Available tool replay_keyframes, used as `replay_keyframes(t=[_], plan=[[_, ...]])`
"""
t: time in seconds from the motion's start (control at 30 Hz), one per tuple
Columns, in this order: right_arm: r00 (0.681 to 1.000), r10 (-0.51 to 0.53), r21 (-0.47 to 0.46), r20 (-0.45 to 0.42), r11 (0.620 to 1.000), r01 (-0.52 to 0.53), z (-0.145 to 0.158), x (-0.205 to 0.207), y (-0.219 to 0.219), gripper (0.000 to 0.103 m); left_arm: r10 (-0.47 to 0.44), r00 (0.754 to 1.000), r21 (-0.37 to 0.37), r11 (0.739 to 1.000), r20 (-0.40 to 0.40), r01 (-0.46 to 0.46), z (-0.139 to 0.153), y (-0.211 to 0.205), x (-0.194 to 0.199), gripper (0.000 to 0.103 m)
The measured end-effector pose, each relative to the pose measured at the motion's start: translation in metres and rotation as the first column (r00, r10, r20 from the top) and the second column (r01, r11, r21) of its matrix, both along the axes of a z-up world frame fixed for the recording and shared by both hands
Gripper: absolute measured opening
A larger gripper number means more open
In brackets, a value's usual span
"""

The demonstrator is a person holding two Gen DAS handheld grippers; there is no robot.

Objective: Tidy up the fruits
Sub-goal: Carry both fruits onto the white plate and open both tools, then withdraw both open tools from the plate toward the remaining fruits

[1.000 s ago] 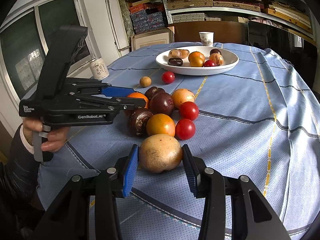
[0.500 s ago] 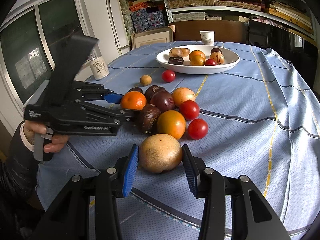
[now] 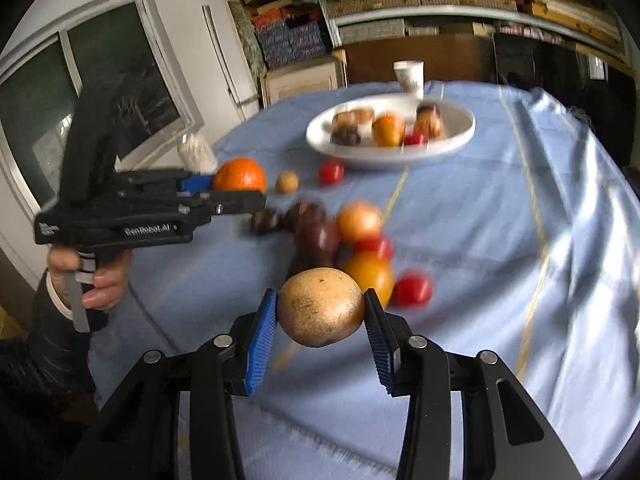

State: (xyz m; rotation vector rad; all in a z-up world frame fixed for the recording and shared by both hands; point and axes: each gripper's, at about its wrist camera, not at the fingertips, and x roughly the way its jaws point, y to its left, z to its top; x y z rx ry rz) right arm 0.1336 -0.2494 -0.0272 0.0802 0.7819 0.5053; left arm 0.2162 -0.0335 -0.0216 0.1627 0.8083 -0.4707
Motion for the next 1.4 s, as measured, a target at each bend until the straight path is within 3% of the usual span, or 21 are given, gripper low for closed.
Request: replay_keyframes(t=[0.1,0.2,0.27,0.4,0.67,0.73,0.8,0.93,1.13,1.3,1.4], plan=[[0.999,-0.025,0.056,0.03,0.998,0.024,0.025,0.033,-0.007,0.044,0.068,0.998,-0.02,0.998,0.005,-0.068,0.013,0.005,0.04,0.045],[0.99,-0.105,0.033,0.091,0.994,0.103,0.037,0.081,-0.008,0.044,0.121,0.992,-0.042,0.992,-0.018,-0.122,0.013,0.004,0.081,0.045],[0.986,-0.135,0.038,0.096,0.991,0.132,0.033,0.116,-0.007,0.044,0.146,0.989,-0.05,0.988,-0.029,-0.147,0.01,0.001,0.108,0.045],[0.984,-0.176,0.058,0.022,0.983,0.175,0.013,0.177,-0.005,0.044,0.159,0.986,-0.022,0.987,-0.039,-0.16,0.001,-0.009,0.141,0.045],[0.984,-0.178,0.044,-0.008,0.983,0.178,-0.005,0.218,0.0,0.046,0.179,0.979,0.012,0.984,-0.099,-0.179,-0.021,-0.016,0.178,0.048],[0.985,-0.17,0.071,-0.019,0.983,0.171,-0.005,0.22,-0.001,0.064,0.203,0.976,0.014,0.979,-0.082,-0.203,-0.019,-0.014,0.176,0.084],[0.985,-0.174,0.112,-0.009,0.978,0.174,0.002,0.212,-0.007,0.07,0.239,0.971,-0.01,0.971,-0.014,-0.239,-0.007,-0.008,0.163,0.092],[0.984,-0.177,0.146,0.032,0.974,0.171,0.017,0.19,-0.018,0.086,0.254,0.966,-0.039,0.967,0.048,-0.252,0.015,0.003,0.129,0.098],[0.994,-0.112,0.132,-0.012,0.985,0.112,0.007,0.151,-0.026,0.086,0.293,0.956,-0.083,0.953,0.023,-0.29,0.002,0.023,0.073,0.098],[0.999,-0.007,0.153,-0.038,0.988,0.013,0.001,0.119,-0.028,0.086,0.34,0.94,-0.028,0.94,0.032,-0.339,-0.023,0.036,0.025,0.098],[0.999,-0.002,0.135,-0.048,0.991,0.009,-0.004,0.107,-0.031,0.086,0.379,0.924,0.001,0.925,0.05,-0.38,-0.03,0.044,0.012,0.098]])
